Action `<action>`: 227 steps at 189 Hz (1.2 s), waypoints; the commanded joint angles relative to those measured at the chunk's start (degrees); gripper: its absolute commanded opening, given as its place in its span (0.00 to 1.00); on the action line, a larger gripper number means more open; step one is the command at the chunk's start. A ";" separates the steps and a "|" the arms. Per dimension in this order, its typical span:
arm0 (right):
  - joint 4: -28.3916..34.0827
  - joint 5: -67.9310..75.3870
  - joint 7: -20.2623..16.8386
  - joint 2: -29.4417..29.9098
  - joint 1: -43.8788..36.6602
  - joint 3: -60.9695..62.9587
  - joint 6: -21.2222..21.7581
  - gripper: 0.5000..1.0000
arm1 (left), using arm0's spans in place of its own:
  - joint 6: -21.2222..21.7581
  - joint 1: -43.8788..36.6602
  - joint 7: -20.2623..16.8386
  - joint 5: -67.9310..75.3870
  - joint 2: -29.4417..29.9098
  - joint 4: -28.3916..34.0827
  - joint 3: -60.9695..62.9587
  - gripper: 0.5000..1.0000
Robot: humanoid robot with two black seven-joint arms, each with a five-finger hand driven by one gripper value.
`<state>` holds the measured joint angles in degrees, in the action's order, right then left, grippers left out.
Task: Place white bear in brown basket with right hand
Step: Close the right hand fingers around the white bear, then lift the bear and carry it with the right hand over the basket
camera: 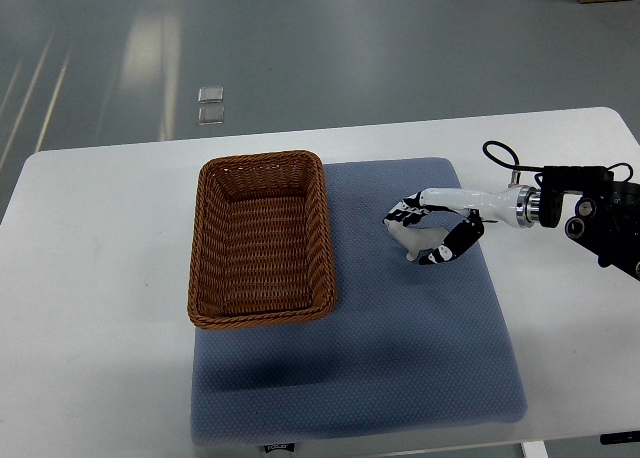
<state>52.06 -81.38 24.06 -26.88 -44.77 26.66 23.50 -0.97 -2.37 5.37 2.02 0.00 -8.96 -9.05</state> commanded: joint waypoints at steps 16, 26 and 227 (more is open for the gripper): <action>-0.03 -0.18 0.02 0.07 0.03 -0.21 -0.30 0.45 | 0.00 0.00 0.08 0.00 0.00 0.00 0.00 1.00; -0.03 -0.27 0.02 -0.01 -0.05 -0.21 -0.30 0.40 | 0.00 0.00 -0.01 0.00 0.00 0.00 0.00 1.00; -0.64 -0.18 0.55 10.09 -20.18 -3.55 4.71 0.00 | 0.00 0.00 -0.01 0.00 0.00 0.00 0.00 1.00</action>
<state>51.91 -81.49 24.66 -20.36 -61.41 24.18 28.21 -0.97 -2.37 5.38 2.02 0.00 -8.96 -9.05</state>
